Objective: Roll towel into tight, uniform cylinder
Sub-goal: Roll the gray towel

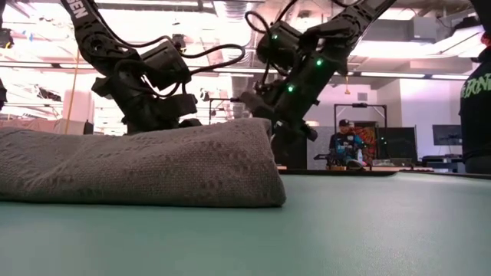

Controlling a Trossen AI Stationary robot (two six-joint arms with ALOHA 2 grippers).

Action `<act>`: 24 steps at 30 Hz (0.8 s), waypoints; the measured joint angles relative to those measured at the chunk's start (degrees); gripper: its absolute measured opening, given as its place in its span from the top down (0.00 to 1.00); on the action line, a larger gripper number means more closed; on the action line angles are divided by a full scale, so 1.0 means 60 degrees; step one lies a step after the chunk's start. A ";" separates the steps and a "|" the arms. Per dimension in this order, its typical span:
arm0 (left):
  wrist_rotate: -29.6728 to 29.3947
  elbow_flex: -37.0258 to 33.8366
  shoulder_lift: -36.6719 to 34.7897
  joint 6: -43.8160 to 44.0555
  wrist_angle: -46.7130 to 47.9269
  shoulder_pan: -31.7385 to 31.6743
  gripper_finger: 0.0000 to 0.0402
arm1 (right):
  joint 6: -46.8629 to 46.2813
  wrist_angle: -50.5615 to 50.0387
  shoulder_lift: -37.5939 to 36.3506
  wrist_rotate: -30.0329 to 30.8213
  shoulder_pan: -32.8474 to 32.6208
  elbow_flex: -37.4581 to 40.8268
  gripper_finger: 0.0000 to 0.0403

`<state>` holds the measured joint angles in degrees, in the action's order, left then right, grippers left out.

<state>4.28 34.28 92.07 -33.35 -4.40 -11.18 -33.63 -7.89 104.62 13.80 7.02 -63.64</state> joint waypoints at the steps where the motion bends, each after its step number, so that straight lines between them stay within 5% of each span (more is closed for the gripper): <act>1: -0.0002 0.0000 0.0000 0.0001 -0.0006 0.0004 1.00 | 0.0000 0.0074 0.0090 0.0007 -0.0030 0.0010 0.41; 11: -0.0043 0.0000 -0.0004 0.0021 -0.0022 0.0005 1.00 | 0.0109 0.0668 0.1138 -0.0471 -0.0044 -0.0386 0.44; 15: -0.0048 0.0000 -0.0004 0.0026 -0.0051 0.0004 1.00 | 0.0153 0.0555 0.1236 -0.0816 -0.0109 -0.0629 0.61; 20: -0.0076 0.0000 -0.0004 0.0105 -0.0074 0.0007 1.00 | 0.0179 0.0263 0.1238 -0.1127 -0.0215 -0.1007 0.94; 24: -0.0077 0.0000 -0.0004 0.0265 -0.0079 0.0007 1.00 | 0.0184 0.0061 0.1238 -0.1160 -0.0437 -0.1583 0.92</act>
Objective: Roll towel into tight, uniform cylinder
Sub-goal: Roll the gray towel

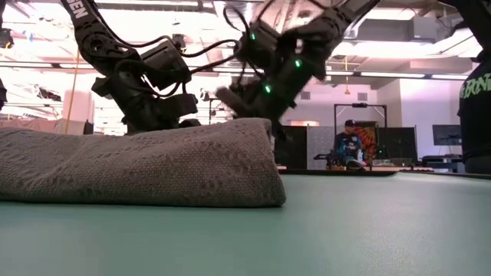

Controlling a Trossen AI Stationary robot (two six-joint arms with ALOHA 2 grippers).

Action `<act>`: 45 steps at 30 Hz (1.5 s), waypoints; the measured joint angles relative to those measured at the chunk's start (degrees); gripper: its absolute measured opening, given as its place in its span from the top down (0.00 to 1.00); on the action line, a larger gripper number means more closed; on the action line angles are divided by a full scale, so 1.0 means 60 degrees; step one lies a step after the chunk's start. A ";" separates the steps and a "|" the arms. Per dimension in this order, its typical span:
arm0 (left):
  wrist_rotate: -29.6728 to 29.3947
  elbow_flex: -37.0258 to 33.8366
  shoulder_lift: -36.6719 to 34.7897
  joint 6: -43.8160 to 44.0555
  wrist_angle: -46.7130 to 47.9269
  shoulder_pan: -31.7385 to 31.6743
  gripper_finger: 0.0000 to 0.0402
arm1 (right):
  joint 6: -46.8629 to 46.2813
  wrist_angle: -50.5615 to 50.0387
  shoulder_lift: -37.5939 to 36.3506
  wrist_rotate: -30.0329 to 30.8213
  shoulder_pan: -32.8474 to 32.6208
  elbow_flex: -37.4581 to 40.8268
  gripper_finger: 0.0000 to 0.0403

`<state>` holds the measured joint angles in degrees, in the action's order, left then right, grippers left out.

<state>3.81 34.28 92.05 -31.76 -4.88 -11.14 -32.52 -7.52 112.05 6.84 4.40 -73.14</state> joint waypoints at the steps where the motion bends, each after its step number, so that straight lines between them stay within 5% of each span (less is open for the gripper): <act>1: -0.0004 0.0000 0.0000 0.0024 -0.0001 0.0000 1.00 | 0.0004 0.0001 -0.0001 -0.0010 -0.0087 -0.0196 0.90; 13: -0.0022 0.0000 0.0000 0.0209 -0.0019 -0.0001 1.00 | 0.2399 -0.0443 -0.0015 -0.0139 -0.1263 -0.0952 0.76; 16: -0.0075 0.0001 0.0000 0.0214 -0.0034 0.0007 1.00 | 0.3051 -0.1258 -0.0015 0.1099 -0.1494 -0.0952 0.73; 19: -0.0173 0.0004 0.0000 0.0339 -0.0015 0.0000 1.00 | 0.2916 -0.2354 -0.0058 0.2153 -0.1314 -0.0952 0.72; 26: -0.0183 0.0018 -0.0007 0.0453 0.0115 0.0000 1.00 | 0.2361 -0.3486 0.0120 0.1645 -0.0401 -0.0709 0.65; 33: 0.0000 0.0018 -0.0011 0.0401 0.0152 -0.0007 1.00 | 0.2102 -0.5076 0.0011 0.2674 -0.0028 -0.0701 0.67; 40: 0.0040 0.0000 -0.0080 0.0529 -0.0134 0.0018 1.00 | 0.2117 -0.4098 0.0015 -0.0058 0.0058 -0.0700 0.68; 45: -0.0258 0.0092 -0.0955 0.0450 0.0007 0.0260 1.00 | 0.2647 -0.5060 0.0015 0.0081 -0.0485 -0.0694 0.69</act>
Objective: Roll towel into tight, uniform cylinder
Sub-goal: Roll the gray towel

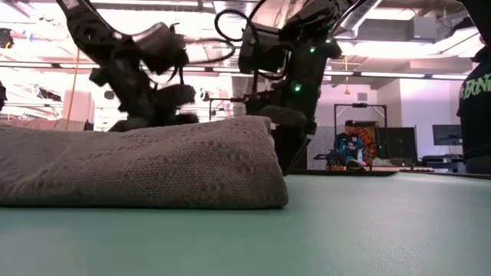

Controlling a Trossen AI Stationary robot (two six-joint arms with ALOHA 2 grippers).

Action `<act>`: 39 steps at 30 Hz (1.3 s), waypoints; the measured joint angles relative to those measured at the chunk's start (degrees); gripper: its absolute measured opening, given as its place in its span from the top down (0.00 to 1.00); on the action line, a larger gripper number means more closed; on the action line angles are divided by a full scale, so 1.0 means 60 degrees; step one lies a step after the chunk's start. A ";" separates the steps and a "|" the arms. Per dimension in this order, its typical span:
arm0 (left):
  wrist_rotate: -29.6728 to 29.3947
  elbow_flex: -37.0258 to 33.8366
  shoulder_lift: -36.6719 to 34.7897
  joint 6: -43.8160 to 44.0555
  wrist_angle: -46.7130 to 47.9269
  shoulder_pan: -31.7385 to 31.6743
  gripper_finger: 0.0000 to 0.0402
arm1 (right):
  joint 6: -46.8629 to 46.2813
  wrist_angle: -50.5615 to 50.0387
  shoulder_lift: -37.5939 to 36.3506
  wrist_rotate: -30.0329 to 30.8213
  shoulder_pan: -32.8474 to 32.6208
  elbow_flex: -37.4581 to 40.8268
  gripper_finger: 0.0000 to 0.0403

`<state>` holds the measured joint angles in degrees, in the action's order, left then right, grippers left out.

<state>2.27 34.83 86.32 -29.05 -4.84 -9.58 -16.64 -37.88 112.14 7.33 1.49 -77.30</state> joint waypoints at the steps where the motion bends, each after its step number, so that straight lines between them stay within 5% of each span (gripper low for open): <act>1: -0.0116 0.0079 -0.0310 -0.0034 0.0042 0.0057 1.00 | 0.0194 0.0026 0.0000 0.0130 -0.0124 0.0000 0.69; 10: -0.0474 0.0229 -0.3520 0.0279 0.1605 0.1176 1.00 | 0.1640 -0.0573 -0.0871 0.0797 -0.1619 0.0000 0.71; 17: -0.0459 0.0233 -0.5171 0.1500 0.1955 0.4159 1.00 | 0.2245 0.0379 -0.2258 0.0796 -0.3365 -0.0013 0.71; 27: -0.3590 0.0232 -0.3372 0.3119 0.1963 0.7685 1.00 | 0.2657 0.2732 -0.1516 0.1636 -0.4512 -0.0004 0.71; 39: -0.4274 0.0233 -0.0390 0.2836 0.1216 0.7503 1.00 | 0.2357 0.3091 -0.0004 0.1557 -0.4571 0.0000 0.71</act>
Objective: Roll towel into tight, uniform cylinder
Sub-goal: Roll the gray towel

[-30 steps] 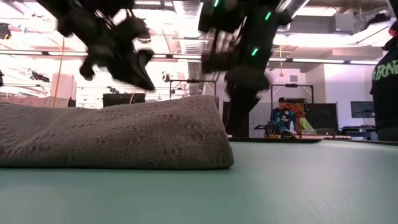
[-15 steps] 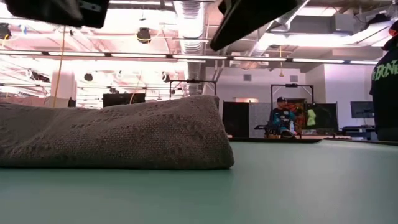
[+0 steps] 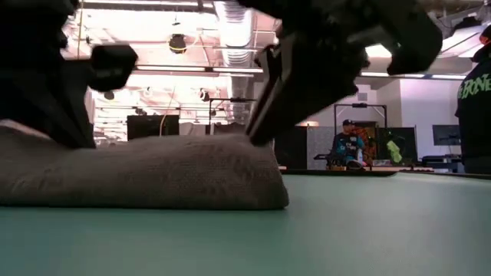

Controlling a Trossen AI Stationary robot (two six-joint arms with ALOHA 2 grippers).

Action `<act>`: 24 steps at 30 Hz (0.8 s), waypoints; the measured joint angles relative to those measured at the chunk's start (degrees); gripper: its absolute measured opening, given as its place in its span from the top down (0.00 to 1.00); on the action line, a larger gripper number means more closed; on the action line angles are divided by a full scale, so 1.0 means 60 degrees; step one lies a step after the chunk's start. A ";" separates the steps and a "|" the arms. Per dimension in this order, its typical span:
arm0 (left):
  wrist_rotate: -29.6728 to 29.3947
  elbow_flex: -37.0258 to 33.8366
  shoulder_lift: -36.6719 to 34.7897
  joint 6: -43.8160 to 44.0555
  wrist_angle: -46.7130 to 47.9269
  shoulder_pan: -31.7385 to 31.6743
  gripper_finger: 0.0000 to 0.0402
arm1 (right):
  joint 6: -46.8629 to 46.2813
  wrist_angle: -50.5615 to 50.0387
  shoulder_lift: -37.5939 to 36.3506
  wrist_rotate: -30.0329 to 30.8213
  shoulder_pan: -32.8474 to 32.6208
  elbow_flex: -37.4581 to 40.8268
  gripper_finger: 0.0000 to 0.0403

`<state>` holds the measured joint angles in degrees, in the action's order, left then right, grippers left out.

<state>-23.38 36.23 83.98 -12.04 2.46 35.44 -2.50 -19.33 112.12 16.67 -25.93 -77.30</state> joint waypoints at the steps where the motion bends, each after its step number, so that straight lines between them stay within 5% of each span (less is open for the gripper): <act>1: -0.0003 0.0000 0.0118 -0.0015 0.0000 -0.0087 1.00 | -0.0069 -0.0074 0.0091 0.0000 0.0000 0.0000 0.71; 10: 0.0962 0.0004 0.0402 -0.0782 -0.0725 -0.1004 1.00 | -0.0114 -0.0231 0.0540 0.0161 -0.0002 0.0000 0.71; 17: 0.1606 0.0004 0.0402 -0.0868 -0.0736 -0.1385 1.00 | -0.0001 -0.0887 -0.0755 0.1292 -0.0422 -0.0018 0.71; 24: 0.2028 0.0004 0.0402 -0.0984 -0.1072 -0.1581 1.00 | 0.3150 -0.0634 -0.0656 0.1187 -0.1271 -0.0007 0.63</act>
<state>-11.21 36.25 86.39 -17.94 -3.97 25.96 16.40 -23.14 108.18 23.79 -33.56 -77.34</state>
